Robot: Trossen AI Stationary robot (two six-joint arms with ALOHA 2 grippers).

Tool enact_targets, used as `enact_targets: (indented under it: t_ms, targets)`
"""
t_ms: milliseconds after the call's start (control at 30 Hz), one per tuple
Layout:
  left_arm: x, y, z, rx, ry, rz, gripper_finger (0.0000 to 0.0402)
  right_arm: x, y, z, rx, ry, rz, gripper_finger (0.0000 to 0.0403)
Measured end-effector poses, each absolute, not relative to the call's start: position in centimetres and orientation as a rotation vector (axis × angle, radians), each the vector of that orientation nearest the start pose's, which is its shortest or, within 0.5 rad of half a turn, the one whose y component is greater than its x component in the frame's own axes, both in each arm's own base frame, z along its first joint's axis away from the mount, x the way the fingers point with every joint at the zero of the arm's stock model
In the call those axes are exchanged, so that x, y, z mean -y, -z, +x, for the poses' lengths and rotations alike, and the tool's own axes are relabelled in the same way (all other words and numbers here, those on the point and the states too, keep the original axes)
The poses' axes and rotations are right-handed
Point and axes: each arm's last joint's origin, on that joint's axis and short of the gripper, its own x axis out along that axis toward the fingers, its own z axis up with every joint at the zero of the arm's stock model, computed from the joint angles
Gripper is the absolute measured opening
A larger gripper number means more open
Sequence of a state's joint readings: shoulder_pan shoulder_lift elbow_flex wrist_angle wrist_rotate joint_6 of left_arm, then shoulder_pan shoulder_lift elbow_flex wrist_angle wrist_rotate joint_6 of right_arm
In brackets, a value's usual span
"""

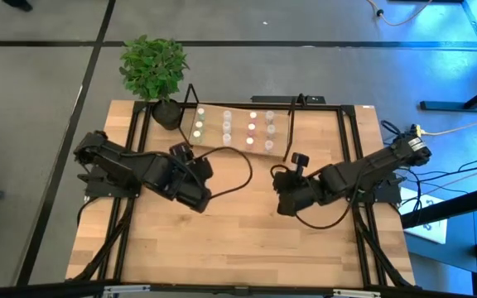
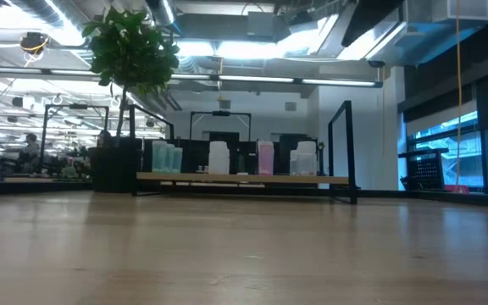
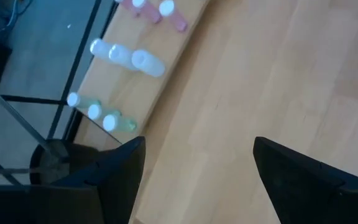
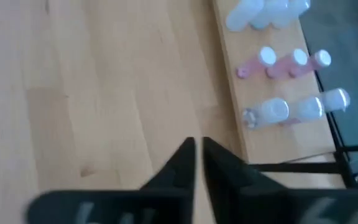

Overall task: Pick and place medicine bottles onto shelf by color
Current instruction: Return to Home Position

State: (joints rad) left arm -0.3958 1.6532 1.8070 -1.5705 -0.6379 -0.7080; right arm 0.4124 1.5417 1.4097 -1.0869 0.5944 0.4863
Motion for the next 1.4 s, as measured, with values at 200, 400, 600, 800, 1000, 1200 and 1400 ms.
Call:
enact_targets:
  t_ms: [200, 400, 600, 800, 1000, 1200, 1400]
  targets:
    - [9.8, -35.4, 26.9, -1.109, -0.621, 0.110, 0.0290, -9.7, -33.1, 26.5, -0.936, 0.352, -0.148, 0.0008]
    - [9.1, -35.0, 26.9, -1.118, -0.654, 0.112, 0.0243, -8.3, -36.5, 23.4, -0.830, 0.327, -0.091, 0.0006]
    - [8.3, -36.7, 25.5, -1.072, -0.624, 0.180, 0.0155, -6.7, -39.6, 19.3, -0.738, 0.223, -0.009, 0.0003]
    - [7.1, -39.0, 22.2, -0.984, -0.606, 0.153, 0.0061, -4.9, -41.4, 15.0, -0.646, 0.213, 0.014, 0.0003]
    - [5.0, -38.5, 16.6, -0.910, -0.641, 0.062, 0.0008, -3.6, -39.8, 11.5, -0.576, 0.128, 0.091, 0.0002]
    - [4.0, -37.4, 12.2, -0.744, -0.542, -0.056, 0.0002, -2.9, -38.1, 8.8, -0.407, -0.067, 0.115, 0.0002]
    - [3.4, -35.9, 9.4, -0.511, -0.340, -0.100, 0.0001, -2.4, -36.2, 6.4, -0.184, -0.275, 0.127, 0.0002]
